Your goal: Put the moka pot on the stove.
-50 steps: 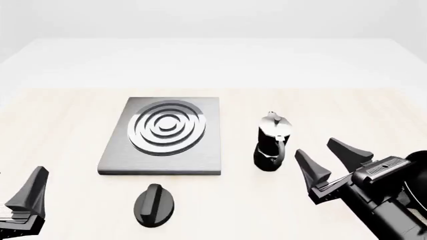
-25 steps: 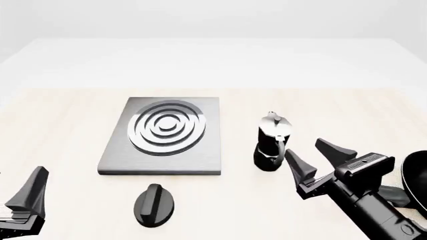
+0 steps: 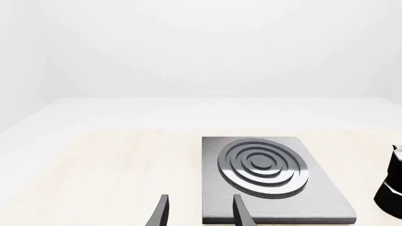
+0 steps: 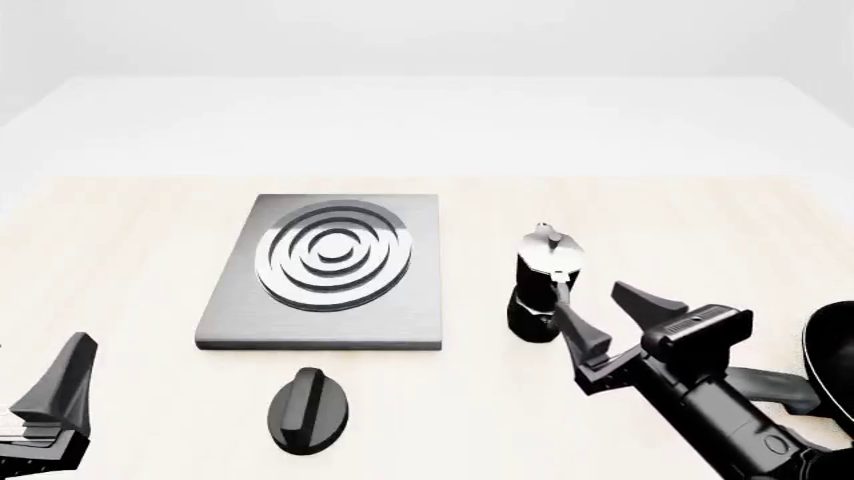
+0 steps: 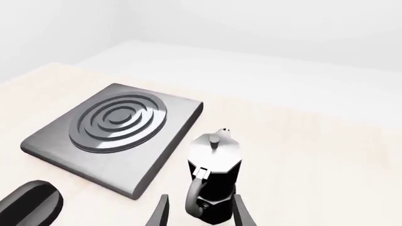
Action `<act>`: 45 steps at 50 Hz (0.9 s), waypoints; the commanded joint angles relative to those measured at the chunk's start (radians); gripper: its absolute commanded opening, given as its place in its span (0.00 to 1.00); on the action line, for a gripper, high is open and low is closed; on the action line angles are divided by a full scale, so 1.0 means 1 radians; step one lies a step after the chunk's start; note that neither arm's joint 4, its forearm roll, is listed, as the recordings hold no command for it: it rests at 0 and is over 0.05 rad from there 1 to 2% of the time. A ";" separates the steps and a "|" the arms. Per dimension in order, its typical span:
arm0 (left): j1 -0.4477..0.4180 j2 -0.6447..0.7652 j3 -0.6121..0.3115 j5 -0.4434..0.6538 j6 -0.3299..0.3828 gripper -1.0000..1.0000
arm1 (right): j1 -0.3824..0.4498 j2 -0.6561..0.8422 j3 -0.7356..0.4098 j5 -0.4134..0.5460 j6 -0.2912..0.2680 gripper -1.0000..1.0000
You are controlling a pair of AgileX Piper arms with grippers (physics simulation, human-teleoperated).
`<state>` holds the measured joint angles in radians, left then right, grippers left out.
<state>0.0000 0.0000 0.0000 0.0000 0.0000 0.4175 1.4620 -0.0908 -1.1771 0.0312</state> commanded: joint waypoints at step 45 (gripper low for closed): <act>0.000 0.000 0.000 0.000 0.000 1.00 | 0.022 0.189 -0.090 -0.040 0.022 1.00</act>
<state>0.0000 0.0000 0.0000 0.0000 0.0000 0.4357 1.6255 -0.1680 -1.2161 0.0479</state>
